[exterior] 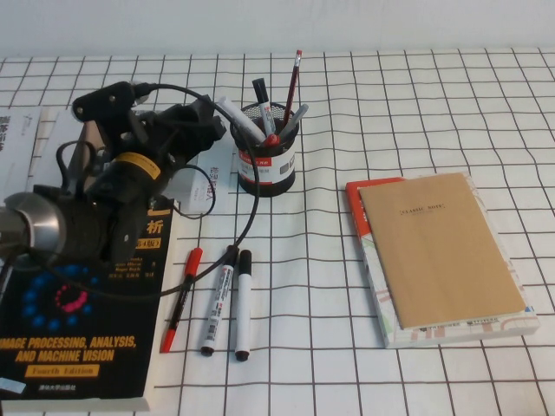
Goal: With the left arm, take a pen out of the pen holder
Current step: 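Take a marker out of the pen holder and lay it on the table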
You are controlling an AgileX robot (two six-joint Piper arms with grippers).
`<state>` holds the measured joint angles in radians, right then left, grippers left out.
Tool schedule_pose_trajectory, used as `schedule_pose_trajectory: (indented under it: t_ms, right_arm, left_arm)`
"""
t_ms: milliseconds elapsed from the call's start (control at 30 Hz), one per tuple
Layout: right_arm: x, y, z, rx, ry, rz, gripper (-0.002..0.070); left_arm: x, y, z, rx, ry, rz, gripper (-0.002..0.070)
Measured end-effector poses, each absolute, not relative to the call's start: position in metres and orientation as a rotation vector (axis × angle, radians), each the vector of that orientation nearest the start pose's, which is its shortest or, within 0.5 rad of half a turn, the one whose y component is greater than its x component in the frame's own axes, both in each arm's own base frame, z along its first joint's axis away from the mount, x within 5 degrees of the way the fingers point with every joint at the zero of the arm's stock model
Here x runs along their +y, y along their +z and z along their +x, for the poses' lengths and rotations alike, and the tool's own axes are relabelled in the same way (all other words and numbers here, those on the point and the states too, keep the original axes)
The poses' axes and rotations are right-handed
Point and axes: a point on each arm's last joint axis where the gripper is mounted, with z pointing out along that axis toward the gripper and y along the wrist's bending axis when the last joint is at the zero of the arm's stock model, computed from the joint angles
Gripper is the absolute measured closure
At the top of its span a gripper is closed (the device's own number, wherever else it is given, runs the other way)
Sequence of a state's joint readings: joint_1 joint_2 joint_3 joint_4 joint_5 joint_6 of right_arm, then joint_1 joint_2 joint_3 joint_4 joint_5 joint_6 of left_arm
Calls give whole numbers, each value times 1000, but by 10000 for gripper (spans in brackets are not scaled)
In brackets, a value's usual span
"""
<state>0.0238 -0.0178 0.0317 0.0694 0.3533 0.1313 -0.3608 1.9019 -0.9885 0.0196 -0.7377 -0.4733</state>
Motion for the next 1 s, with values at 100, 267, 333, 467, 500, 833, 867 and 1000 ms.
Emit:
schedule_pose_trajectory:
  t_ms: [100, 267, 333, 467, 500, 833, 867, 1000]
  right_arm:
    - [3, 172, 53, 1848, 176, 143, 693]
    - [3, 172, 53, 1848, 176, 143, 693]
    - [3, 172, 53, 1848, 176, 143, 693]
    - [3, 172, 53, 1848, 176, 143, 693]
    - [3, 172, 53, 1848, 176, 143, 692]
    - [3, 172, 53, 1848, 176, 143, 693]
    - [3, 172, 53, 1848, 176, 143, 692]
    - [3, 172, 53, 1848, 176, 143, 693]
  left_arm:
    - [-147, 196, 385, 1693, -668, -104, 351]
    - [-153, 195, 388, 1682, -704, -66, 351]
    - [-156, 196, 387, 1679, -714, -49, 351]
    - [-161, 194, 387, 1671, -726, -38, 351]
    - [-161, 193, 387, 1673, -726, -39, 351]
    - [-167, 184, 403, 1666, -728, -38, 351]
    - [-168, 184, 405, 1663, -730, -40, 351]
    - [-169, 180, 409, 1669, -729, -40, 351]
